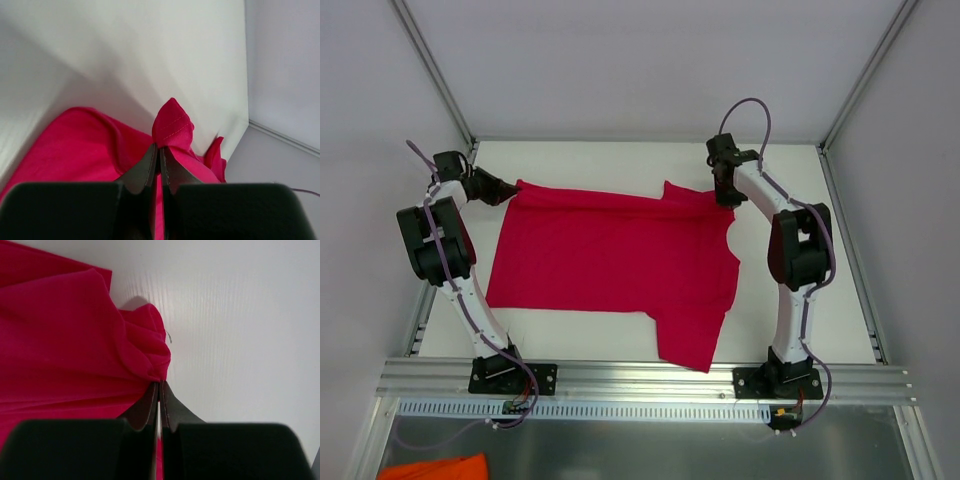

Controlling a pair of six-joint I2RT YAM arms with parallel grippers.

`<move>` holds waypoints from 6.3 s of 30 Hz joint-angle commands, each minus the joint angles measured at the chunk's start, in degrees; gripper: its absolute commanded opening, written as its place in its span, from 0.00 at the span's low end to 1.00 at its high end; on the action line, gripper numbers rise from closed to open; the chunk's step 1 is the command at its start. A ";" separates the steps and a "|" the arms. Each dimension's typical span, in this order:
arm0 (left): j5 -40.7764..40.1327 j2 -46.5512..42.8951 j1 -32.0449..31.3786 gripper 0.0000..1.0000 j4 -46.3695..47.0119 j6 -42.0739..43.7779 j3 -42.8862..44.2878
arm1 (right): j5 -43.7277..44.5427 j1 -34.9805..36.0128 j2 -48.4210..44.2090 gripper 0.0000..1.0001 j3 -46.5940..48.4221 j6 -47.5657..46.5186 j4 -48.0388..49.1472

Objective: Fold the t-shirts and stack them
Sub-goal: Fold the flattened tshirt in 1/3 of the way

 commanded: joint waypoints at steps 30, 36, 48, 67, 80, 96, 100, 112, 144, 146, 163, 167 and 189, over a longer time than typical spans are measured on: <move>-11.29 -12.06 3.68 0.00 -6.84 3.96 -10.42 | -4.90 0.57 -16.58 0.01 -17.45 -1.09 -2.23; -11.46 -14.16 4.21 0.00 -8.77 4.22 -11.47 | -7.54 1.00 -16.05 0.01 -16.05 -0.30 -5.22; -12.69 -16.19 4.47 0.00 -10.71 6.07 -15.16 | -7.81 3.12 -13.95 0.01 -14.38 1.46 -12.25; -11.90 -14.26 4.56 0.31 -12.38 7.04 -16.22 | -7.63 3.47 -11.84 0.22 -14.55 0.23 -15.86; -4.96 -11.36 4.56 0.99 -4.04 2.73 -11.21 | -12.11 3.99 -14.47 0.67 -12.10 -1.79 -9.10; 2.77 -6.09 2.46 0.80 -0.35 0.80 -7.78 | -10.44 3.99 -14.30 0.57 -7.61 -2.49 -11.46; 3.57 -5.38 1.31 0.80 -2.00 2.29 -6.38 | -10.18 4.08 -14.30 0.57 -7.52 -2.49 -11.73; 1.47 -7.40 -0.36 0.70 -8.49 7.74 -9.19 | -10.00 3.99 -13.60 0.56 -7.08 -2.05 -12.43; -14.71 -9.07 -1.94 0.53 -18.01 15.48 -6.38 | -9.74 4.17 -15.18 0.55 -9.62 -3.81 -12.25; -14.80 -8.81 -2.03 0.43 -17.83 15.30 -6.20 | -9.56 4.17 -15.70 0.56 -10.15 -3.99 -12.17; -15.15 -3.62 -3.35 0.16 -17.57 15.56 -3.21 | -8.86 4.08 -17.02 0.56 -11.74 -4.60 -11.99; -15.24 -2.92 -3.52 0.00 -17.48 15.56 -2.86 | -9.47 4.08 -16.93 0.55 -11.30 -4.16 -11.90; -8.13 -12.14 -4.31 0.00 -21.61 16.71 -1.97 | -13.34 5.49 -8.67 0.54 -3.22 -3.64 -12.87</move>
